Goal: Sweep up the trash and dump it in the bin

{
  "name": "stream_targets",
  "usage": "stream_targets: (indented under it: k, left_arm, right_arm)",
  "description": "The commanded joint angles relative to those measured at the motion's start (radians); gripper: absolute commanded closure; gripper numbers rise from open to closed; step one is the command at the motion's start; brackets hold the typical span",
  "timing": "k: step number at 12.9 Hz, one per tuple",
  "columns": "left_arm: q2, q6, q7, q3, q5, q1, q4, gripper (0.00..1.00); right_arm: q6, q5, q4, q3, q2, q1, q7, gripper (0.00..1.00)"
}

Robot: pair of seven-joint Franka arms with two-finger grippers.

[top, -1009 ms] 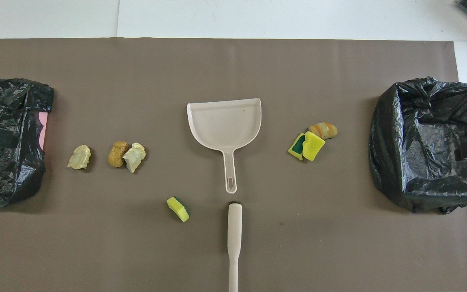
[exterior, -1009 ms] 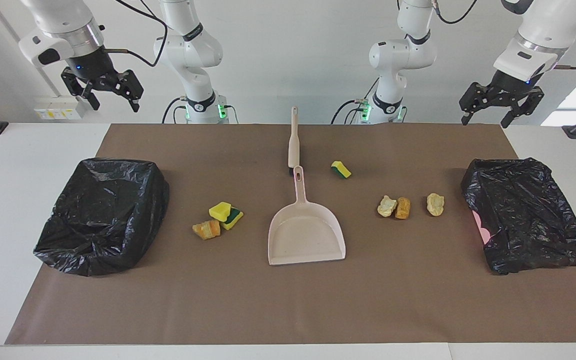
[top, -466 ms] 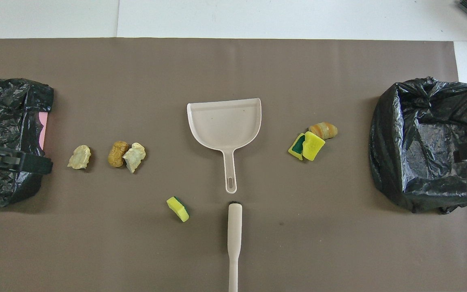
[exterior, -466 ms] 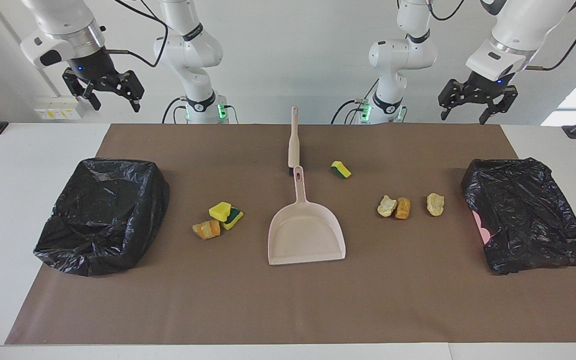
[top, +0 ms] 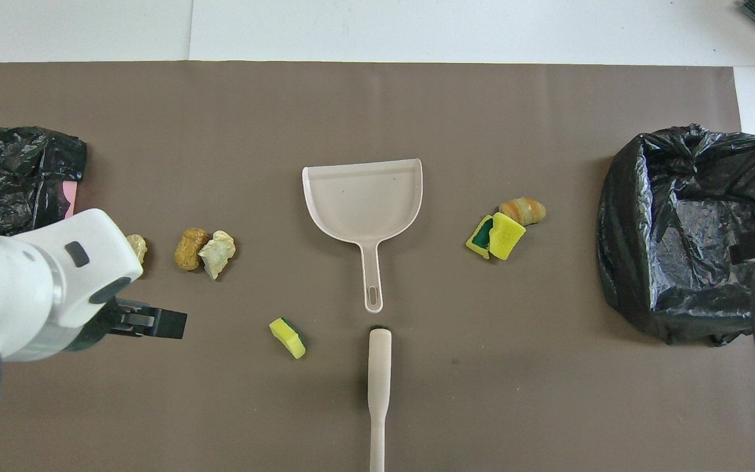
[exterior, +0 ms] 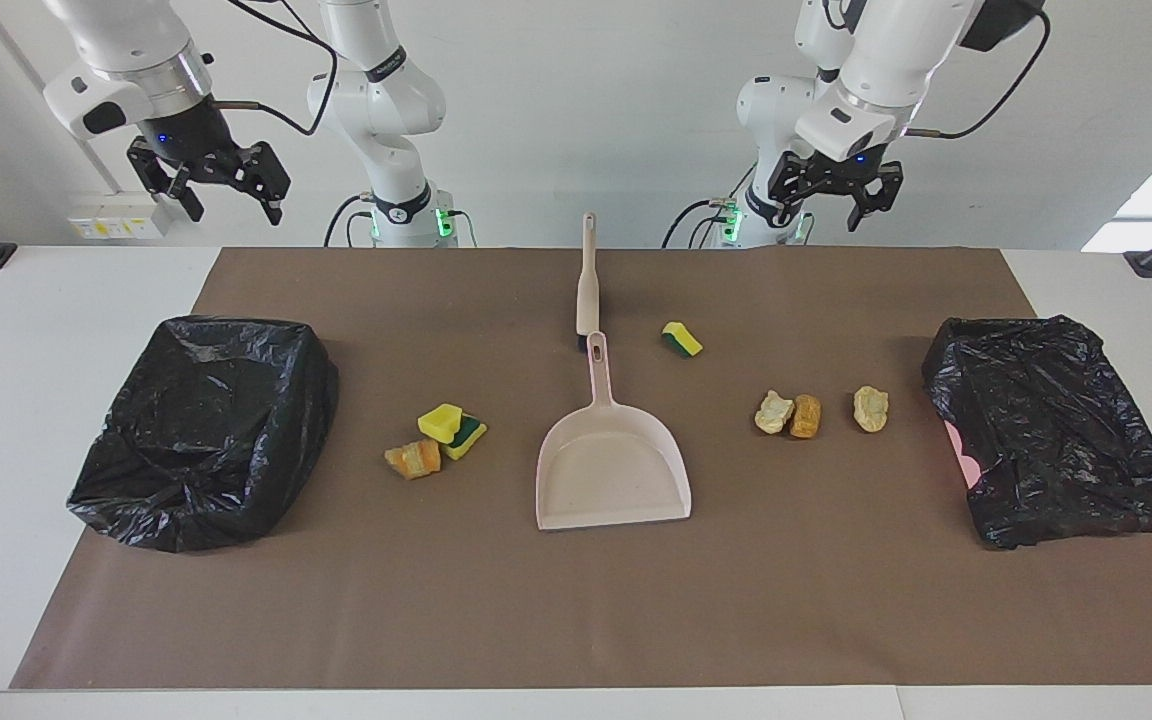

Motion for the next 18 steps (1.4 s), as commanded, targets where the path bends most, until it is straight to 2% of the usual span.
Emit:
stream_targets:
  k: [1, 4, 6, 9, 11, 14, 16, 18]
  left_arm:
    - [-0.059, 0.094, -0.111, 0.019, -0.026, -0.112, -0.141, 0.00]
    - [-0.102, 0.181, -0.251, 0.019, -0.034, -0.250, -0.259, 0.00]
    - [-0.102, 0.227, -0.341, 0.019, -0.037, -0.341, -0.299, 0.00]
    - [-0.085, 0.421, -0.528, 0.019, -0.042, -0.516, -0.414, 0.00]
    - [0.005, 0.518, -0.637, 0.019, -0.040, -0.646, -0.438, 0.00]
    - [0.125, 0.658, -0.738, 0.019, -0.042, -0.761, -0.450, 0.00]
    - [0.167, 0.698, -0.756, 0.017, -0.040, -0.775, -0.458, 0.00]
    - [0.261, 0.759, -0.780, 0.020, -0.042, -0.824, -0.459, 0.00]
  right_arm:
    - [0.020, 0.002, -0.008, 0.029, 0.032, -0.004, -0.032, 0.00]
    - [0.063, 0.008, 0.003, 0.057, 0.067, 0.024, -0.030, 0.00]
    - [0.115, 0.011, -0.003, 0.057, 0.095, 0.065, -0.024, 0.00]
    - [0.186, 0.012, -0.005, 0.058, 0.150, 0.111, -0.020, 0.00]
    - [0.235, 0.012, -0.005, 0.057, 0.179, 0.151, 0.003, 0.00]
    - [0.299, 0.020, 0.000, 0.058, 0.234, 0.220, 0.104, 0.00]
    - [0.350, 0.064, 0.003, 0.057, 0.277, 0.263, 0.176, 0.00]
    - [0.399, 0.072, 0.003, 0.057, 0.314, 0.313, 0.258, 0.00]
